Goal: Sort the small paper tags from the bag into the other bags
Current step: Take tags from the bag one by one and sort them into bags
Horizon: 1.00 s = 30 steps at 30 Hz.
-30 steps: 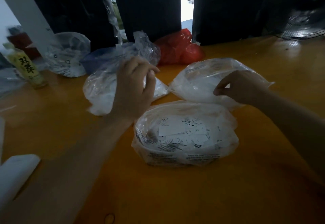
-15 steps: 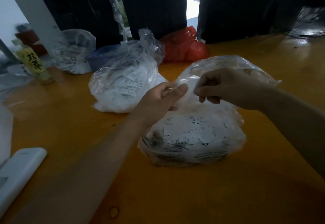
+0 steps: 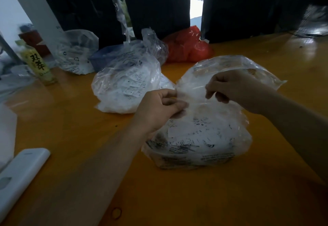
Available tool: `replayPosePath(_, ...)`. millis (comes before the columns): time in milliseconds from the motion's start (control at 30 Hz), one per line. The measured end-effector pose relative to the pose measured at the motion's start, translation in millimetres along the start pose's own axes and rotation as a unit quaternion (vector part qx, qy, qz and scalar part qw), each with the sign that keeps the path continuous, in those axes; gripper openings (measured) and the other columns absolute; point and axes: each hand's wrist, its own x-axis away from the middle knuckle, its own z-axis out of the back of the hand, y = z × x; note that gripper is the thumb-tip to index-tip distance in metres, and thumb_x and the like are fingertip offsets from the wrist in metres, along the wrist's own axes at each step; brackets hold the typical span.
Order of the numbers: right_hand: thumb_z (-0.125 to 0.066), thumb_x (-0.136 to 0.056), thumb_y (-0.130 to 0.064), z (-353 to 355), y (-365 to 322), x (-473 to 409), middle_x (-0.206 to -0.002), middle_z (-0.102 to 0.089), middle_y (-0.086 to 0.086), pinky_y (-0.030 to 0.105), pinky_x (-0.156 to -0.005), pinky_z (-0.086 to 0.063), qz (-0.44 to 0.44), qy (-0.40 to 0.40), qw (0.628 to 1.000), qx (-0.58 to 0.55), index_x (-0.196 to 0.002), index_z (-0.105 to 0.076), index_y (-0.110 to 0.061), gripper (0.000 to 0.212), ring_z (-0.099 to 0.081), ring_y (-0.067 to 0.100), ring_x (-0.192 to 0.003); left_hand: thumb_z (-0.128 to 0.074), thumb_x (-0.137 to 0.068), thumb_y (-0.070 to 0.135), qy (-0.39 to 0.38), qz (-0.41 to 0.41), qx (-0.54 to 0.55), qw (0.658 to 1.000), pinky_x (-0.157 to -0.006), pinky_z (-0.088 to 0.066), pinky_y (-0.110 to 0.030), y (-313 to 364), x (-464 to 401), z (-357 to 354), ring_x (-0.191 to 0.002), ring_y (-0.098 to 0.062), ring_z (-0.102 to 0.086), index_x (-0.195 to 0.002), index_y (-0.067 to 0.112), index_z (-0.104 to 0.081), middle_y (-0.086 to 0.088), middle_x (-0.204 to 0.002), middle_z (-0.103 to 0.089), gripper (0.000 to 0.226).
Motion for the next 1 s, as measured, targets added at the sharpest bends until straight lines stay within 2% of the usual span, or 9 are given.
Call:
replayPosePath(167, -0.06, -0.095, -0.033, 23, 31, -22, -0.067, -0.068, 0.009, 0.029, -0.052, -0.039, -0.072, 0.149, 0.921, 0.352, -0.072, -0.07, -0.011, 0.034, -0.057, 0.022, -0.057, -0.074, -0.092, 0.0, 0.019, 0.008, -0.017, 1.0, -0.066, -0.059, -0.021, -2, 2, 7, -0.073, -0.014, -0.076, -0.11, 0.005, -0.073, -0.008, -0.09, -0.081, 0.018)
replayPosePath(333, -0.06, -0.099, -0.045, 27, 39, -24, -0.055, -0.05, 0.004, 0.03, -0.06, -0.038, -0.052, 0.145, 0.862, 0.482, -0.055, -0.052, -0.011, 0.056, -0.047, 0.015, -0.052, -0.076, -0.088, -0.002, 0.017, 0.021, 0.013, 1.0, -0.068, -0.06, -0.02, -3, 7, 6, -0.075, -0.014, -0.076, -0.107, 0.006, -0.073, -0.014, -0.095, -0.08, 0.02)
replayPosePath(400, -0.051, -0.101, -0.053, 19, 25, -17, -0.051, -0.046, 0.001, 0.029, -0.054, -0.037, 0.023, 0.153, 0.865, 0.477, -0.055, -0.047, -0.014, 0.06, -0.045, 0.013, -0.047, -0.078, -0.086, -0.002, 0.013, 0.025, 0.023, 0.999, -0.069, -0.059, -0.019, -5, 9, 3, -0.077, -0.014, -0.076, -0.106, 0.008, -0.073, -0.015, -0.097, -0.079, 0.023)
replayPosePath(533, -0.047, -0.083, -0.08, -14, -14, 5, -0.076, -0.068, -0.008, 0.023, -0.057, -0.044, 0.088, 0.038, 0.973, 0.208, -0.092, -0.071, -0.029, 0.057, -0.063, 0.007, -0.063, -0.079, -0.084, 0.0, -0.017, 0.016, 0.041, 0.999, -0.075, -0.06, -0.022, -5, 10, -4, -0.084, -0.017, -0.077, -0.111, 0.01, -0.07, -0.011, -0.097, -0.08, 0.03)
replayPosePath(600, -0.057, -0.081, -0.074, -24, -20, 10, -0.083, -0.074, -0.011, 0.024, -0.059, -0.048, 0.069, -0.048, 0.986, 0.141, -0.099, -0.073, -0.038, 0.043, -0.063, 0.005, -0.063, -0.079, -0.085, 0.0, -0.03, 0.007, 0.023, 0.999, -0.077, -0.06, -0.023, -6, 11, -5, -0.088, -0.019, -0.078, -0.113, 0.007, -0.07, -0.01, -0.099, -0.081, 0.031)
replayPosePath(667, -0.068, -0.09, -0.051, -23, -14, 7, -0.078, -0.075, -0.013, 0.025, -0.055, -0.045, 0.068, -0.033, 0.99, 0.116, -0.09, -0.075, -0.035, 0.017, -0.059, 0.011, -0.054, -0.078, -0.085, 0.0, -0.03, 0.006, 0.006, 1.0, -0.077, -0.061, -0.023, -8, 12, -4, -0.091, -0.02, -0.078, -0.113, 0.005, -0.071, -0.01, -0.101, -0.081, 0.029)
replayPosePath(767, -0.067, -0.097, -0.032, -5, 4, -7, -0.078, -0.075, -0.01, 0.023, -0.054, -0.05, 0.019, 0.083, 0.987, 0.138, -0.089, -0.073, -0.028, 0.01, -0.06, 0.01, -0.054, -0.076, -0.088, 0.0, -0.003, 0.014, 0.006, 1.0, -0.076, -0.061, -0.021, -10, 13, 2, -0.089, -0.017, -0.078, -0.107, 0.01, -0.074, -0.008, -0.099, -0.081, 0.022)
replayPosePath(867, -0.059, -0.102, -0.025, 12, 27, -22, -0.1, -0.076, 0.009, 0.044, -0.078, -0.058, -0.06, 0.17, 0.952, 0.247, -0.104, -0.074, -0.011, 0.02, -0.069, 0.022, -0.083, -0.072, -0.09, -0.004, 0.016, 0.029, 0.053, 0.998, -0.07, -0.06, -0.02, -9, 11, 7, -0.081, -0.012, -0.076, -0.105, 0.009, -0.075, -0.008, -0.096, -0.081, 0.02)
replayPosePath(1000, -0.051, -0.105, -0.038, 10, 32, -20, -0.12, -0.069, 0.019, 0.044, -0.103, -0.044, -0.073, 0.167, 0.897, 0.403, -0.124, -0.067, -0.002, 0.044, -0.062, 0.035, -0.114, -0.075, -0.085, -0.004, 0.03, 0.031, 0.125, 0.991, -0.074, -0.061, -0.023, -11, 10, 9, -0.085, -0.013, -0.075, -0.105, 0.009, -0.075, -0.007, -0.096, -0.08, 0.024)
